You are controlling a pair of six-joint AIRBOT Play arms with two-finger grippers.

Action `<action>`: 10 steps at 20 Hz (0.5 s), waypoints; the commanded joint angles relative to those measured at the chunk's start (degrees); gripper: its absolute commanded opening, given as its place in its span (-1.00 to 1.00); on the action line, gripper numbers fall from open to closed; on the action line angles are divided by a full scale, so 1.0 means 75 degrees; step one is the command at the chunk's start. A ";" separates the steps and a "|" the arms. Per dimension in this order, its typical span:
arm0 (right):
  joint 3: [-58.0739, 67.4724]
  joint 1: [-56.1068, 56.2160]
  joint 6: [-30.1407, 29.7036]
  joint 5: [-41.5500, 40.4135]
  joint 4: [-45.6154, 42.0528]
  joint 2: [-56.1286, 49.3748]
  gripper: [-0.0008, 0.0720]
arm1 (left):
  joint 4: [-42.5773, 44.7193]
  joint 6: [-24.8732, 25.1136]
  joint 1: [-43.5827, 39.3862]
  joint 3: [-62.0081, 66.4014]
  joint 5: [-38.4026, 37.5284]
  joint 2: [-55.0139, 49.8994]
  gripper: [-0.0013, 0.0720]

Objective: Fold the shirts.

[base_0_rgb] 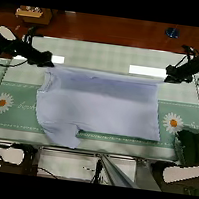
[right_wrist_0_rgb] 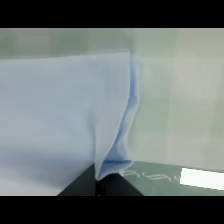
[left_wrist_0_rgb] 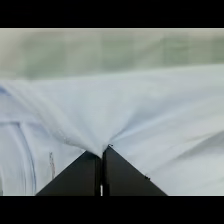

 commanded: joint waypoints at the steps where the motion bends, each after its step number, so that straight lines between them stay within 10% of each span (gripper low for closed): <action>1: -0.0143 0.0009 0.0198 0.0618 -0.0335 0.0032 -0.93 | 0.1131 -0.0679 0.0003 -0.0254 -0.1169 -0.0114 -0.90; 7: -0.0848 0.0009 0.0239 0.0458 -0.0294 0.0035 -0.93 | 0.1067 -0.0676 -0.0015 -0.0274 -0.0784 -0.0463 -0.88; 10: -0.0868 0.0006 -0.0175 0.0411 0.0315 0.0038 -0.11 | 0.1037 -0.0676 0.0003 -0.0102 -0.0819 -0.0460 -0.18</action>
